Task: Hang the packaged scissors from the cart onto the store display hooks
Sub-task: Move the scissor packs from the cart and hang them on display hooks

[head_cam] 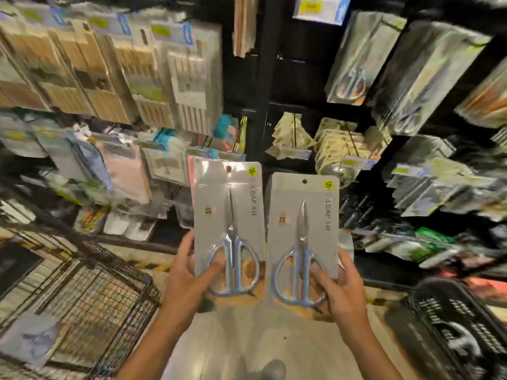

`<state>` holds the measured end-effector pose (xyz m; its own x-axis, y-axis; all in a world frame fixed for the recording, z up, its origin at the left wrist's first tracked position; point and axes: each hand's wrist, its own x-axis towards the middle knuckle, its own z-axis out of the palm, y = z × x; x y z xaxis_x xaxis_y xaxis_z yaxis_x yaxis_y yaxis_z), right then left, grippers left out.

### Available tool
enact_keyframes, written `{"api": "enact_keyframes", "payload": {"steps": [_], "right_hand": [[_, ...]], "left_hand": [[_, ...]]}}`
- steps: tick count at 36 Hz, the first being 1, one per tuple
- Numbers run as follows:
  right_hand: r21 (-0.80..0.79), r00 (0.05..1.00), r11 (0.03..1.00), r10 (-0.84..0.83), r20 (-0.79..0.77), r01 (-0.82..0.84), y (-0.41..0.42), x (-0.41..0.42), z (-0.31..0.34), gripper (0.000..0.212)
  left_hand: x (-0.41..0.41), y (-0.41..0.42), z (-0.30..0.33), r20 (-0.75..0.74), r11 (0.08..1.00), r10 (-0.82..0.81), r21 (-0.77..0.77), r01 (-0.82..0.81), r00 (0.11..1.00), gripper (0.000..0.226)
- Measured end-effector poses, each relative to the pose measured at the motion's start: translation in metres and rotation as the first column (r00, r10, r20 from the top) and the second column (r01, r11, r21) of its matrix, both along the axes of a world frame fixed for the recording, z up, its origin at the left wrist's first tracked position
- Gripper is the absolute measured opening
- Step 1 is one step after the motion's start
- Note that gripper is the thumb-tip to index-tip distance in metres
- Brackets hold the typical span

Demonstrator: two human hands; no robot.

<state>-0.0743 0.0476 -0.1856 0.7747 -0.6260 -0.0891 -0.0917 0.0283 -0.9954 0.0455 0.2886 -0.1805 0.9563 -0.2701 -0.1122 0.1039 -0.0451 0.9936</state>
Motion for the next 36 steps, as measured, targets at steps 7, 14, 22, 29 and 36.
{"api": "enact_keyframes", "payload": {"steps": [7, 14, 22, 29, 36], "right_hand": [[-0.041, 0.996, 0.998, -0.039, 0.083, 0.043, -0.055, -0.023, 0.032, 0.046], [-0.074, 0.986, 0.995, -0.048, 0.163, 0.061, -0.134, -0.028, 0.060, 0.049], [-0.075, 0.957, 0.997, 0.021, 0.290, 0.001, -0.228, -0.012, 0.092, 0.067], [-0.125, 0.933, 0.991, 0.080, 0.351, -0.038, -0.272, 0.020, 0.112, 0.076], [-0.134, 0.927, 0.990, 0.090, 0.364, -0.043, -0.282, 0.052, 0.119, 0.076]], "left_hand": [[-0.003, -0.062, 0.029, 0.105, 0.998, -0.054, -0.020, 0.057, 0.993, 0.062], [0.002, -0.134, 0.065, 0.203, 0.996, -0.060, -0.056, 0.073, 0.977, 0.074], [0.003, -0.215, 0.100, 0.358, 0.996, -0.032, -0.065, 0.059, 0.933, 0.075], [0.020, -0.251, 0.122, 0.418, 0.999, -0.004, -0.042, 0.023, 0.909, 0.083], [0.049, -0.263, 0.125, 0.476, 0.999, 0.022, -0.048, 0.000, 0.879, 0.090]]}}
